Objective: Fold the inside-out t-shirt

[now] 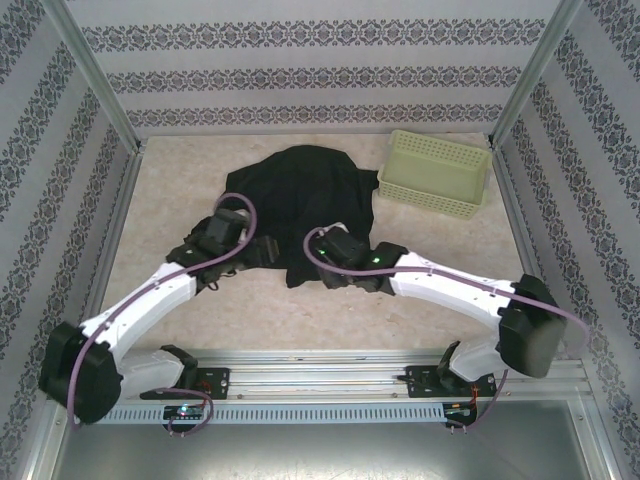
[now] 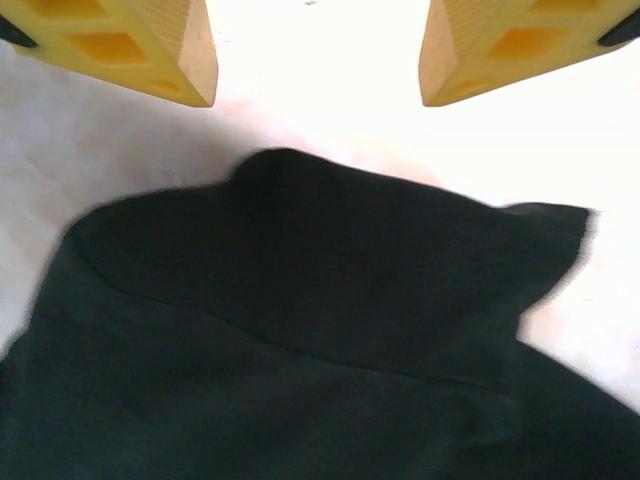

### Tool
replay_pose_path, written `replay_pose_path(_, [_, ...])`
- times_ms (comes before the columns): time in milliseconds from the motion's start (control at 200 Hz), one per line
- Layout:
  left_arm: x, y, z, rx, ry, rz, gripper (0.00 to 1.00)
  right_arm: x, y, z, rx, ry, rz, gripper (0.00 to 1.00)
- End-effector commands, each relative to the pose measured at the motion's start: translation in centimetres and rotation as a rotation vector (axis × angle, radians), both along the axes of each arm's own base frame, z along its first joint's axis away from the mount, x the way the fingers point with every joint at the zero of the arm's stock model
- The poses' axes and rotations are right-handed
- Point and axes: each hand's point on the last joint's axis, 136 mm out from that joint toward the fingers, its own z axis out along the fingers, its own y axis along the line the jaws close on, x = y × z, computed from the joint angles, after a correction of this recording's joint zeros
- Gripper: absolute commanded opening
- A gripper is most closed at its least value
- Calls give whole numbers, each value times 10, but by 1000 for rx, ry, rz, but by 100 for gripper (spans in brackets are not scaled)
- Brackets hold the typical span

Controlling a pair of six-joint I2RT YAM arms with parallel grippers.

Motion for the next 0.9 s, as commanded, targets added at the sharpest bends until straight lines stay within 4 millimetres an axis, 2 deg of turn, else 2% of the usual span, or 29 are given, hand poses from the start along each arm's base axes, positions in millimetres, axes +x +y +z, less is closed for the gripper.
replay_pose_path(0, [2,-30,-1,129,-62,-140,77,2,-13,-19,98,49,-140,56])
replay_pose_path(90, [-4,-49,-18,167,-39,-205,75,6,-21,-37,156,87,-211,56])
replay_pose_path(170, [-8,-62,-31,178,-20,-247,74,12,-16,-46,250,122,-236,57])
replay_pose_path(375, [-8,-71,-45,198,-25,-283,71,29,3,-52,343,149,-226,52])
replay_pose_path(490, [-11,-74,-50,234,-35,-327,70,40,7,-58,341,172,-229,40])
replay_pose_path(590, [-13,-76,-52,261,-44,-347,70,45,9,-54,322,167,-224,15])
replay_pose_path(664, [-14,-80,-51,276,-62,-368,70,47,6,-46,297,151,-230,0])
replay_pose_path(734, [-15,-85,-47,285,-97,-395,67,45,3,-37,295,145,-237,0])
replay_pose_path(894, [-21,-113,-32,284,-267,-505,65,32,-2,-22,324,152,-260,0])
